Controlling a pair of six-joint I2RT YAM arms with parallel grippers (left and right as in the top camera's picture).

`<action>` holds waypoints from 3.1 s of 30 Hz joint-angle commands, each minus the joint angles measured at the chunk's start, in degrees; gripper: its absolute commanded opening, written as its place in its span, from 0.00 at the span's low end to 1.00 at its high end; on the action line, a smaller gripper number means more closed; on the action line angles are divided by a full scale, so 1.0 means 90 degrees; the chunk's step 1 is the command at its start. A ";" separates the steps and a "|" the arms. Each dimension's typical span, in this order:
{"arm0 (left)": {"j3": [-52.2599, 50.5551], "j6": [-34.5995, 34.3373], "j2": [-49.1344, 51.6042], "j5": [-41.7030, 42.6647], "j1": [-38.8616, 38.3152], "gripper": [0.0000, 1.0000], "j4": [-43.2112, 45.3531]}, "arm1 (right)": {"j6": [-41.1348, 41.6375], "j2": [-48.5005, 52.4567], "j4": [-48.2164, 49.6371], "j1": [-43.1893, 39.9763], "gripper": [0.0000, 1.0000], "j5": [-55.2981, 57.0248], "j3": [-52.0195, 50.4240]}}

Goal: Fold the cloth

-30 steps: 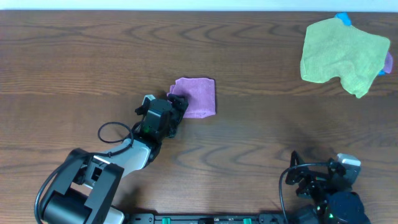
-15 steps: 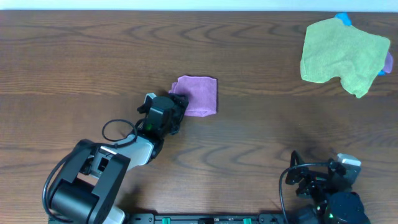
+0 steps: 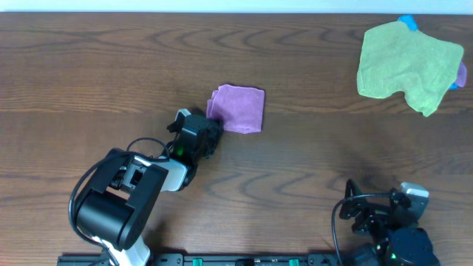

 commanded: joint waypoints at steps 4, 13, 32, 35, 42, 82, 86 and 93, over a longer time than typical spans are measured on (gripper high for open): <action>-0.0238 0.0629 0.0352 -0.0027 0.0080 0.06 -0.0284 | 0.0087 -0.0036 -0.0010 -0.0046 0.99 0.0087 -0.0024; -0.0236 0.2293 0.0340 0.1158 0.0741 0.06 0.0605 | 0.0087 -0.0036 -0.0010 -0.0046 0.99 0.0087 -0.0024; -0.0228 0.3667 -0.2781 0.2701 0.3252 0.06 -0.1858 | 0.0087 -0.0036 -0.0010 -0.0046 0.99 0.0087 -0.0024; -0.0226 0.3871 -0.3082 0.2851 0.3628 0.06 -0.2278 | 0.0087 -0.0036 -0.0010 -0.0046 0.99 0.0087 -0.0024; -0.0223 0.4316 -0.3385 0.3315 0.4478 0.06 -0.2973 | 0.0087 -0.0036 -0.0010 -0.0046 0.99 0.0087 -0.0024; -0.0223 0.5965 -0.3383 0.2788 0.6334 0.52 -0.5187 | 0.0087 -0.0036 -0.0010 -0.0046 0.99 0.0087 -0.0024; -0.0223 0.5962 -0.3383 0.2812 0.6334 0.86 -0.5185 | 0.0087 -0.0036 -0.0010 -0.0046 0.99 0.0087 -0.0024; -0.0199 0.5916 -0.3417 0.2968 0.6334 0.96 -0.5185 | 0.0087 -0.0036 -0.0010 -0.0046 0.99 0.0087 -0.0024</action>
